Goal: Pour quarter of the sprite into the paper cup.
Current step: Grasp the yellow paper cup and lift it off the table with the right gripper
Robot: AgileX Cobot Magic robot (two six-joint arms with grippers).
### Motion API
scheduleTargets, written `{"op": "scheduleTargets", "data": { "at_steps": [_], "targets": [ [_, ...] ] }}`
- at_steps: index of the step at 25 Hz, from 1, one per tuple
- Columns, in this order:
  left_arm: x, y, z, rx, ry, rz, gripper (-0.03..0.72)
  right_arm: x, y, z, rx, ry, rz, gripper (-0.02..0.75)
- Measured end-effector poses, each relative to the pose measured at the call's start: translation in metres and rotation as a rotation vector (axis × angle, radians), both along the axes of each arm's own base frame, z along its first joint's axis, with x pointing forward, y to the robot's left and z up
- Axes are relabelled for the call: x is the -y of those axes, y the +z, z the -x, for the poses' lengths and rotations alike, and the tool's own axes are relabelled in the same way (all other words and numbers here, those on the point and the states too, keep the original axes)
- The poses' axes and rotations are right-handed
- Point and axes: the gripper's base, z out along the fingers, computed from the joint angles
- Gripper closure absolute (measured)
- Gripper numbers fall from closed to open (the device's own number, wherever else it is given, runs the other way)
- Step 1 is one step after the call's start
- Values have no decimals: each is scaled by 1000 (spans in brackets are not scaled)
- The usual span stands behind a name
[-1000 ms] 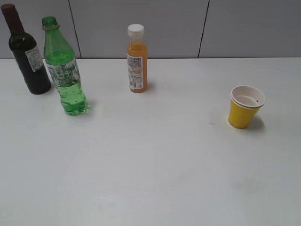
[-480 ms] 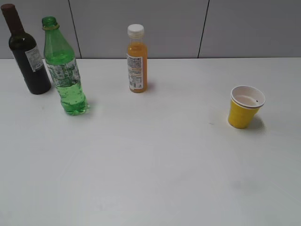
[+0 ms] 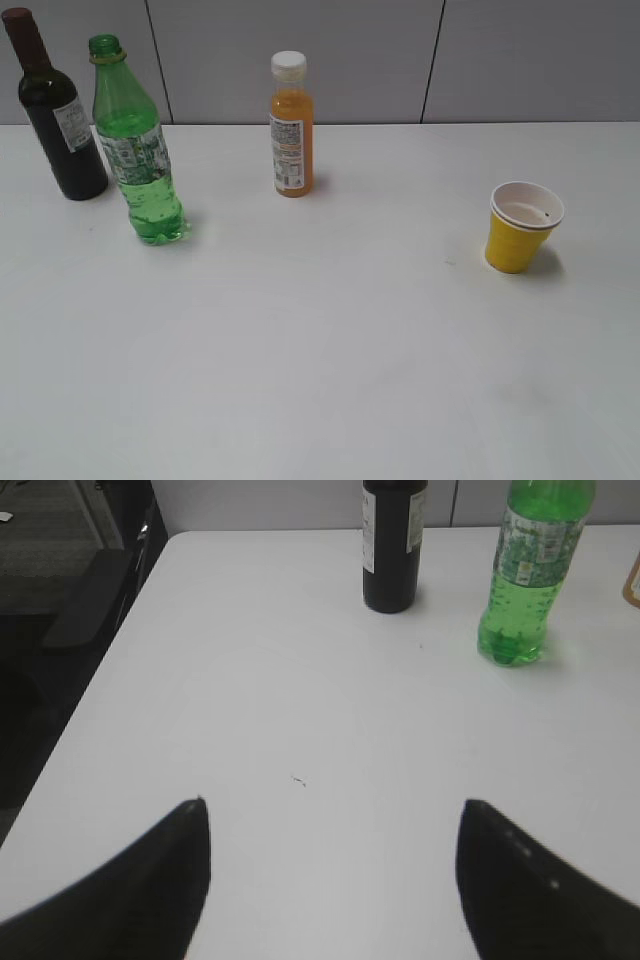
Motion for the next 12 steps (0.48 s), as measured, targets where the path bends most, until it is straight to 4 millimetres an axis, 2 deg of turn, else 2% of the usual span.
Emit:
{"op": "scheduleTargets", "data": {
  "at_steps": [6, 12],
  "targets": [
    [0, 0, 0, 0, 0, 0, 105, -3, -9, -39, -25, -2, 3, 111],
    [0, 0, 0, 0, 0, -1, 105, -5, -27, -73, -36, -6, 0, 115]
  ]
}}
